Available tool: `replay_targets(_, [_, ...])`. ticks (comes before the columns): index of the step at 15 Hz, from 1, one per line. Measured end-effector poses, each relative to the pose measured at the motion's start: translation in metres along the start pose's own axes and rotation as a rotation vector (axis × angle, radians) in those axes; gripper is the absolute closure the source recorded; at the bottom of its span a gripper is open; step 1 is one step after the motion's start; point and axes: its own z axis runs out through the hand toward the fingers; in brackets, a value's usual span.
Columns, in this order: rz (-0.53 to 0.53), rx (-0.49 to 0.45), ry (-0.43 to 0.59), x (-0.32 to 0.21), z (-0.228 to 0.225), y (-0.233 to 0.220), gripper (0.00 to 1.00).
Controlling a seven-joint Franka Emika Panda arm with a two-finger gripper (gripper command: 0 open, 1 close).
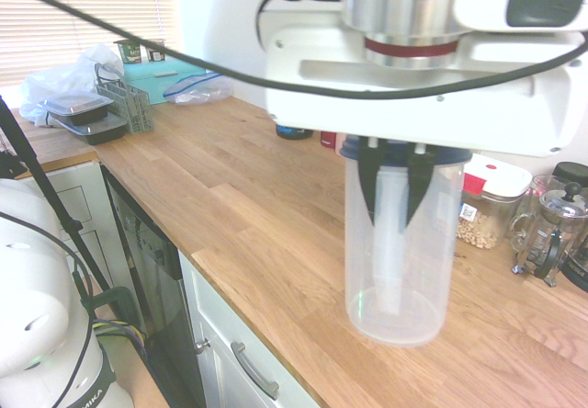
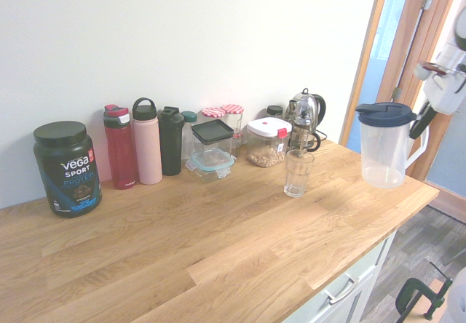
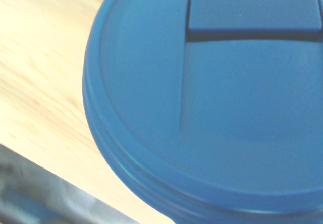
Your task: Pour me some water
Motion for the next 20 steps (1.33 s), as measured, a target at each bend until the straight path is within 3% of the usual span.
replay_targets(5, [-0.15,-0.25,-0.154,0.085,0.033,-0.07,1.0])
replay_targets(11, [-0.27,-0.573,-0.26,0.1,0.033,-0.139,1.0])
replay_targets(14, [-0.286,-0.637,-0.287,0.106,0.045,-0.163,1.0])
replay_targets(20, [-0.261,-0.692,-0.321,0.112,0.031,-0.152,1.0])
